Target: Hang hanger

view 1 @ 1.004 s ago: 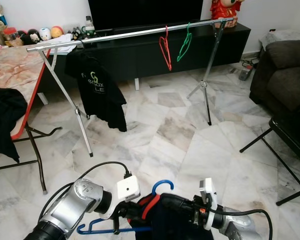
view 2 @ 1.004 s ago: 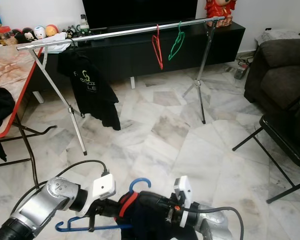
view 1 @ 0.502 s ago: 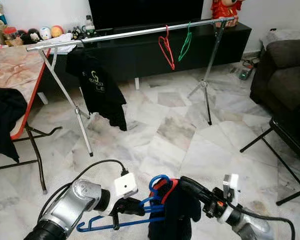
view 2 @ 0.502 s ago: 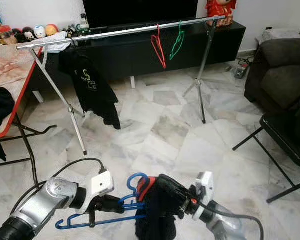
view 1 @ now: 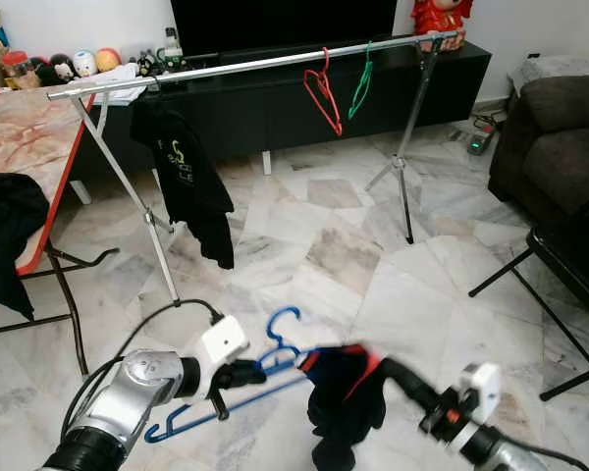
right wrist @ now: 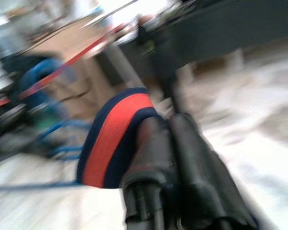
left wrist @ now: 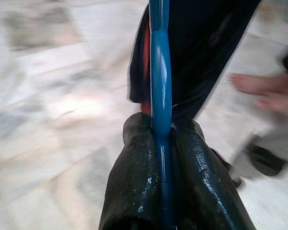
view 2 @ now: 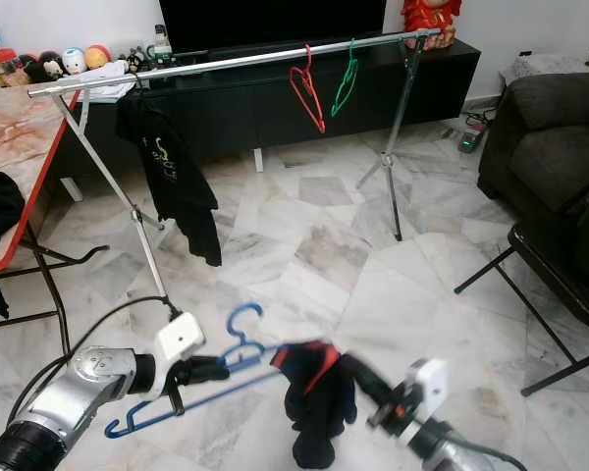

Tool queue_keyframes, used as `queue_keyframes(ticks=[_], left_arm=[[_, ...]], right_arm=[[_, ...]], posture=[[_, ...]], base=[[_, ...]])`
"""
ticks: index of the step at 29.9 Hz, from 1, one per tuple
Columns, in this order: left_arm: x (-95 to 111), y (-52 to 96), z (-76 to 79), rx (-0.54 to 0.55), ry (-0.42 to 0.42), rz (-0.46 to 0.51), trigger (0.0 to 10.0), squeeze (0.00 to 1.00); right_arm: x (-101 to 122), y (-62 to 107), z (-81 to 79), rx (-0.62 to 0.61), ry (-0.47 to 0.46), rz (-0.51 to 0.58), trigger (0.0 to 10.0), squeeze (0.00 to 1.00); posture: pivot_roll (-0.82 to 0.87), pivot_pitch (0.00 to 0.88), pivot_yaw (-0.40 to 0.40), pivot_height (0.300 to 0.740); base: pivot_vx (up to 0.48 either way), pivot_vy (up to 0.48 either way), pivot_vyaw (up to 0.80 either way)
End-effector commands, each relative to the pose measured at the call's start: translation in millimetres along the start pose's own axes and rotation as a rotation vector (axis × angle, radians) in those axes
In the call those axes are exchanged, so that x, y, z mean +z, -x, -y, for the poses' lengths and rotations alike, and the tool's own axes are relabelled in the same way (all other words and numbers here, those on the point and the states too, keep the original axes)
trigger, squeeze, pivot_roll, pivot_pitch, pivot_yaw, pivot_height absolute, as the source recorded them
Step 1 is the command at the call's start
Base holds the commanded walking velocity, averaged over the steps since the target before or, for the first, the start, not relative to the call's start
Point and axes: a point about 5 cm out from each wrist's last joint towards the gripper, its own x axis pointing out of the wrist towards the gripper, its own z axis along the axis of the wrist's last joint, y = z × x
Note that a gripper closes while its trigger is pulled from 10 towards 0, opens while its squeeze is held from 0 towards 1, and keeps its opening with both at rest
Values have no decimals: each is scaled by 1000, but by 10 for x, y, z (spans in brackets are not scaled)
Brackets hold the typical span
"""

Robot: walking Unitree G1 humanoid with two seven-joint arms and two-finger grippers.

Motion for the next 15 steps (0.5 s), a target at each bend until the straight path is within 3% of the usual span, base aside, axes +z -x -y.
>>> queue_keyframes(ticks=[1,4,5,6,7,8,10,12,15], left_arm=[[-87,49,-97,114,24,-11,0,0],[-228,58,-88,197,61,-31,0,0],[-296,61,-69,223,79,-41,706,0],[-355,63,-52,248,95,-50,4118,0],[-392,65,-42,262,105,-56,4118,0],[-458,66,-25,284,122,-71,10000,0],[-501,65,-15,298,133,-80,10000,0],[-656,44,55,328,183,-106,10000,0],[-715,24,144,298,214,-99,10000,0]], right_arm=[[94,15,96,-117,20,74,0,0],[226,28,207,-269,-17,181,0,0],[295,17,222,-300,-35,229,0,0],[360,5,230,-325,-42,268,0,0],[397,-4,233,-340,-45,290,0,0],[458,-19,252,-381,-46,323,0,0],[493,-29,264,-413,-44,342,0,0],[580,-62,340,-547,-85,407,0,0],[639,-101,386,-623,-109,445,0,0]], posture=[[5,121,62,740],[9,118,63,740],[7,118,64,740],[4,116,65,740],[4,116,66,740],[0,115,67,740],[0,115,67,740],[-4,113,67,740],[-4,112,70,740]], base=[[0,0,0],[0,0,0],[0,0,0],[0,0,0],[0,0,0],[0,0,0],[0,0,0],[0,0,0],[0,0,0]])
